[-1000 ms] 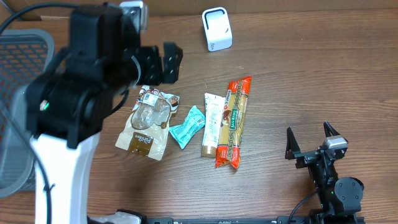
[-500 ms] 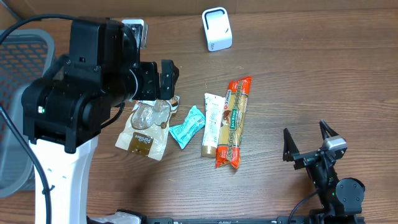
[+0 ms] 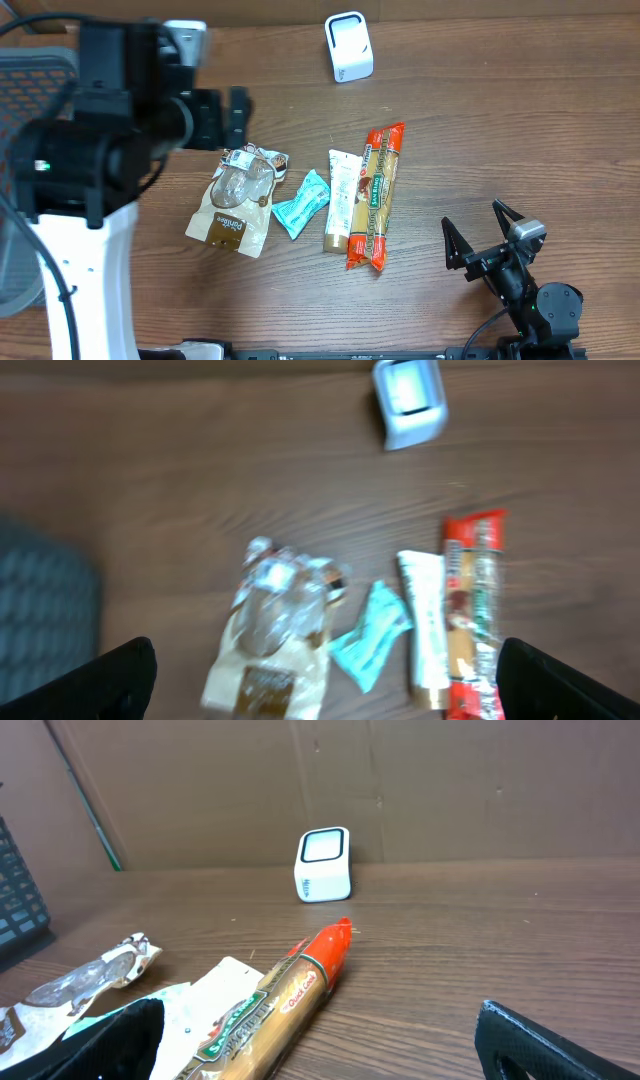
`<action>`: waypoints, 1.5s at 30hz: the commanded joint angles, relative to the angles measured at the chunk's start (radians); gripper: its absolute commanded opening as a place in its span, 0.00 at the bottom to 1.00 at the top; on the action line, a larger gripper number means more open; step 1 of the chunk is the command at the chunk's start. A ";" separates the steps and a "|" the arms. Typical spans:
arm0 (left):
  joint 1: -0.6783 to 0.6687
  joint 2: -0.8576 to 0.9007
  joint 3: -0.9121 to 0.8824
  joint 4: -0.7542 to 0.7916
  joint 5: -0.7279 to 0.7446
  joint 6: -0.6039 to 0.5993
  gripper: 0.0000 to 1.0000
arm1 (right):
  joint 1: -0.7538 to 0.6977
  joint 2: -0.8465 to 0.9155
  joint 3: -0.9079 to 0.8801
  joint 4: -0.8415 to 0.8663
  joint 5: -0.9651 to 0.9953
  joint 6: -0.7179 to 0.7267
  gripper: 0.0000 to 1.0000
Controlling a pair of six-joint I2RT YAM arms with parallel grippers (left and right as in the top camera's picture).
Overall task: Scan the item barcode
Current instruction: 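Retract the left gripper to the basket and move right gripper toward items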
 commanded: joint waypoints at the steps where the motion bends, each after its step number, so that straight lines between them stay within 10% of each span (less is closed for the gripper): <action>1: 0.183 -0.005 0.006 -0.030 0.133 0.067 0.99 | 0.005 -0.004 0.019 -0.009 -0.012 0.008 1.00; 8: 0.510 -0.005 -0.019 -0.068 0.302 0.128 1.00 | 0.006 -0.002 0.019 0.000 -0.061 0.009 1.00; 18: 0.530 -0.002 -0.026 -0.070 0.257 0.148 0.99 | 0.004 0.126 0.125 -0.005 -0.182 0.050 1.00; 34: 0.530 -0.001 -0.026 -0.070 0.257 0.148 1.00 | 0.005 1.027 1.030 -0.687 -0.366 0.024 1.00; 45: 0.530 -0.001 -0.026 -0.070 0.257 0.147 1.00 | 0.049 1.442 1.061 -0.708 -0.382 0.026 0.91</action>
